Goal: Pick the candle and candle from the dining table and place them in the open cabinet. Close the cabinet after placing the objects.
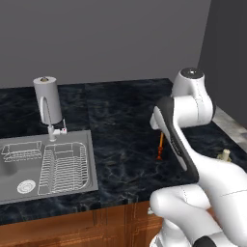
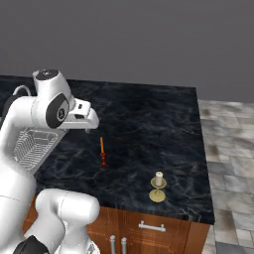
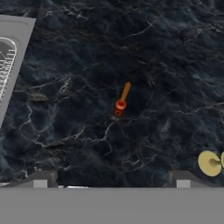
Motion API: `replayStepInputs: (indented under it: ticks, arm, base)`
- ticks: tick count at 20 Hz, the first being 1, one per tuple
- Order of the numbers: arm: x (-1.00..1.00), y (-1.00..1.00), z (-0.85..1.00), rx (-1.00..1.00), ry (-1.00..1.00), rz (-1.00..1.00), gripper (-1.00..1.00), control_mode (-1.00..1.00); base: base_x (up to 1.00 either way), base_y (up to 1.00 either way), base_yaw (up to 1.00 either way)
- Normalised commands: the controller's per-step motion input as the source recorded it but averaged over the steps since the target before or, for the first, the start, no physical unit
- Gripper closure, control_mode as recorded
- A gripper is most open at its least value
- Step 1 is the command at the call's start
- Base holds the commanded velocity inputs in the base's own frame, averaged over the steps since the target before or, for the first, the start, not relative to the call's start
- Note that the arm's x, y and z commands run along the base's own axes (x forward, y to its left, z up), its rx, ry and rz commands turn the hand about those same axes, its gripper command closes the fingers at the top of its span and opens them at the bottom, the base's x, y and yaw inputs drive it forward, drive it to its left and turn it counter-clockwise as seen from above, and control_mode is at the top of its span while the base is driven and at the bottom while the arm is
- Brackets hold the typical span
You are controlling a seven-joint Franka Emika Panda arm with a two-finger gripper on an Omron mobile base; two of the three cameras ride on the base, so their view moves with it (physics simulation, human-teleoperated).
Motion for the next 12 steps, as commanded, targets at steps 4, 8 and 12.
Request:
replayStepInputs:
  ticks: [4,8,12]
  arm:
    - [-0.34,0.00,-0.36,-0.04,0.00,-0.02,-1.00,-1.00]
    - [-0.24,0.00,-0.40,-0.01,0.00,-0.02,-1.00,-1.00]
    - [0.02,0.00,-0.37,-0.01,0.00,0.00,-1.00,-1.00]
  base:
    - [0.00,0.00,0.00]
    - [0.00,0.00,0.00]
    - [0.00,0.00,0.00]
